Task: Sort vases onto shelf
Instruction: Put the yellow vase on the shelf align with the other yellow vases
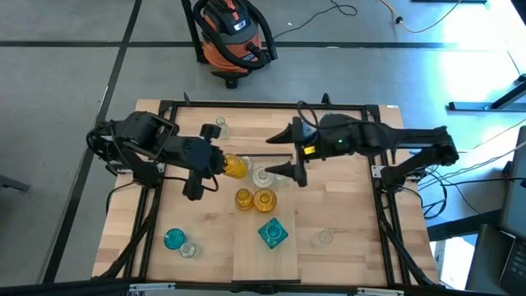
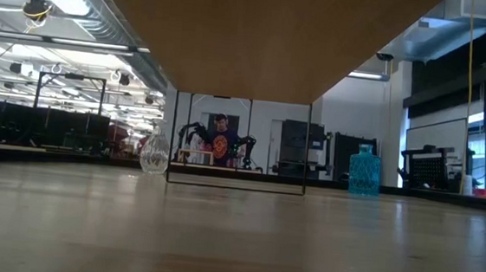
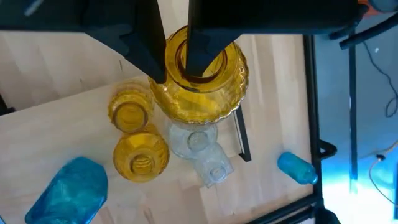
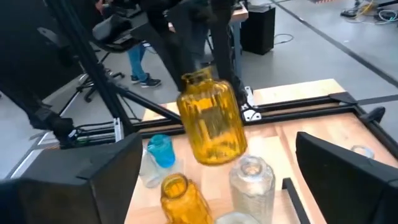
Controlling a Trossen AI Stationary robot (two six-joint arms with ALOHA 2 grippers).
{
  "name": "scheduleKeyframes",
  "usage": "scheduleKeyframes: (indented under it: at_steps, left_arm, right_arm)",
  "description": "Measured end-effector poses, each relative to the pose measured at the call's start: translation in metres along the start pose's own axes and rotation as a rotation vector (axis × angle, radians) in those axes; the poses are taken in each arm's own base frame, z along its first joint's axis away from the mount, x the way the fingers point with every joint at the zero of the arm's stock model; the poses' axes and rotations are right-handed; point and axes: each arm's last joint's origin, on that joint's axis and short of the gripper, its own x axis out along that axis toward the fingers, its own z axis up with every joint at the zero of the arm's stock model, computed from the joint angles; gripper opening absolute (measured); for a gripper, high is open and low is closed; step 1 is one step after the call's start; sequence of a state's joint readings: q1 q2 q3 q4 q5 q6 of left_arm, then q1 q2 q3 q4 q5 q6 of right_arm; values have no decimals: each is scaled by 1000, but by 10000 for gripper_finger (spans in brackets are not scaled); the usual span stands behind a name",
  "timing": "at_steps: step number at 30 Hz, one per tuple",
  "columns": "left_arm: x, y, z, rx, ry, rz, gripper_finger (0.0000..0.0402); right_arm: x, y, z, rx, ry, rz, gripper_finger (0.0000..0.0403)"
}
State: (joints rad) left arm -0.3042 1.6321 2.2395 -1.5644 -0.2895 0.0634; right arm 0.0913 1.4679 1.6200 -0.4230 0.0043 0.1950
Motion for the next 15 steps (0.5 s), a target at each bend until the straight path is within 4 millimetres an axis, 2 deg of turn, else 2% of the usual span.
scheduleKeyframes:
  at_steps: [15]
  left_arm:
    - [-4, 0, 24, 168, -245, 27, 32]
  right_arm:
    - [32, 3, 2, -32, -1, 93, 374]
